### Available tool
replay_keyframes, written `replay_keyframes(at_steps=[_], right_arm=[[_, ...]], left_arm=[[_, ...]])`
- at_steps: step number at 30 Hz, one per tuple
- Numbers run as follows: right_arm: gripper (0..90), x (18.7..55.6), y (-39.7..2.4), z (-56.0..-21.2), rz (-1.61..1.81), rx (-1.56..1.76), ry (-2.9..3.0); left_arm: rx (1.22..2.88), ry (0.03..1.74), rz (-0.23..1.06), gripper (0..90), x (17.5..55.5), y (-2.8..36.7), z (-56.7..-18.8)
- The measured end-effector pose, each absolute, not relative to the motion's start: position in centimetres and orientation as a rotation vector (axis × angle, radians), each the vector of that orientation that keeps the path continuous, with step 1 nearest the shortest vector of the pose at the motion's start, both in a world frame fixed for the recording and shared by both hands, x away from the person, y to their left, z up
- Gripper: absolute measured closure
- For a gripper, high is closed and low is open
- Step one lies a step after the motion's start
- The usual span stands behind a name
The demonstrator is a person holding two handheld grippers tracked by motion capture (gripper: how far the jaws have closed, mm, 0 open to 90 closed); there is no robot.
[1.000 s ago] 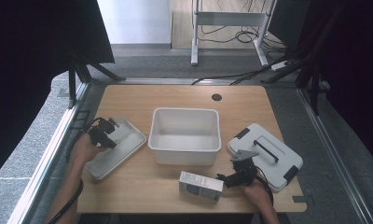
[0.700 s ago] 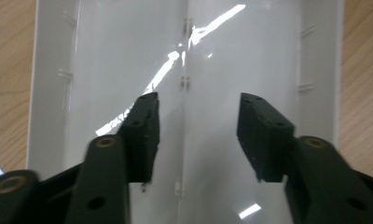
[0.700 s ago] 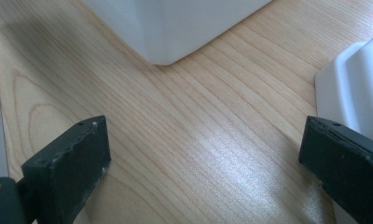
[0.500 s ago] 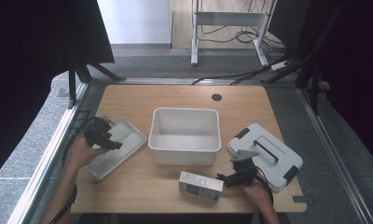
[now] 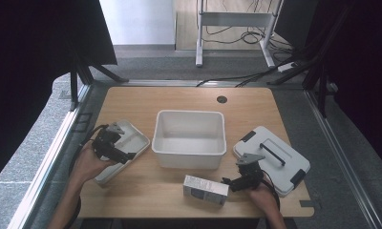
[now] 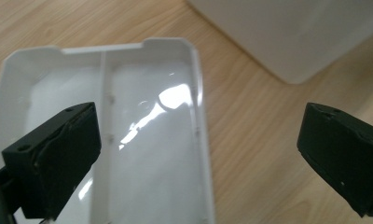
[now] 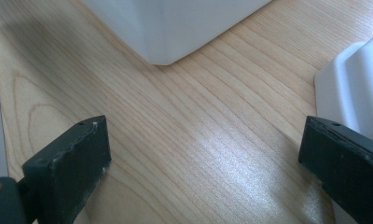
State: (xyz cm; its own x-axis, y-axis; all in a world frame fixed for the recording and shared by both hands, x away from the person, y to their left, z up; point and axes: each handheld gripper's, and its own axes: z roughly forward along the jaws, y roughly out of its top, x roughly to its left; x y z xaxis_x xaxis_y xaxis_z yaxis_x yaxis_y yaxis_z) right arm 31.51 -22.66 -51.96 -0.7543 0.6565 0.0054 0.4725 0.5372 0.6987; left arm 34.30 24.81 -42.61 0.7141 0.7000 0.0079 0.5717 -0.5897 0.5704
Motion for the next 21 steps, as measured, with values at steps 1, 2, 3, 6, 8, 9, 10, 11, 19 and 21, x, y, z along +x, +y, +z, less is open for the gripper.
replay_keyframes(at_steps=[1, 2, 3, 6, 8, 9, 10, 11, 19, 21], right_arm=[[1.5, 31.5, -22.7, -52.0, 1.029, 0.946, 2.519], [1.5, 31.5, -22.7, -52.0, 1.029, 0.945, 2.519], [1.5, 31.5, -22.7, -52.0, 1.029, 0.945, 2.519], [1.5, 31.5, -22.7, -52.0, 1.029, 0.945, 2.519], [1.5, 31.5, -22.7, -52.0, 1.029, 0.946, 2.519], [1.5, 31.5, -22.7, -52.0, 1.029, 0.946, 2.519], [1.5, 31.5, -22.7, -52.0, 1.029, 0.945, 2.52], [1.5, 31.5, -22.7, -52.0, 1.029, 0.946, 2.519], [1.5, 31.5, -22.7, -52.0, 1.029, 0.947, 2.519], [1.6, 31.5, -22.7, -51.9, 1.028, 0.947, 2.521]], left_arm=[[2.372, 0.956, 0.313, 0.0, 34.0, 24.5, -42.6], [2.365, 0.945, 0.31, 0.0, 33.8, 24.2, -42.6], [2.363, 0.932, 0.307, 0.0, 33.5, 23.8, -42.7], [2.362, 0.894, 0.309, 0.0, 32.8, 22.9, -42.9], [2.361, 0.873, 0.302, 0.0, 32.4, 22.2, -43.1], [2.364, 0.863, 0.308, 0.0, 32.2, 21.9, -43.2], [2.365, 0.851, 0.312, 0.0, 32.0, 21.6, -43.3], [2.364, 0.84, 0.311, 0.0, 31.8, 21.2, -43.5], [2.358, 0.783, 0.31, 0.0, 30.7, 19.3, -45.4], [2.356, 0.776, 0.31, 0.0, 30.5, 18.9, -46.0]])
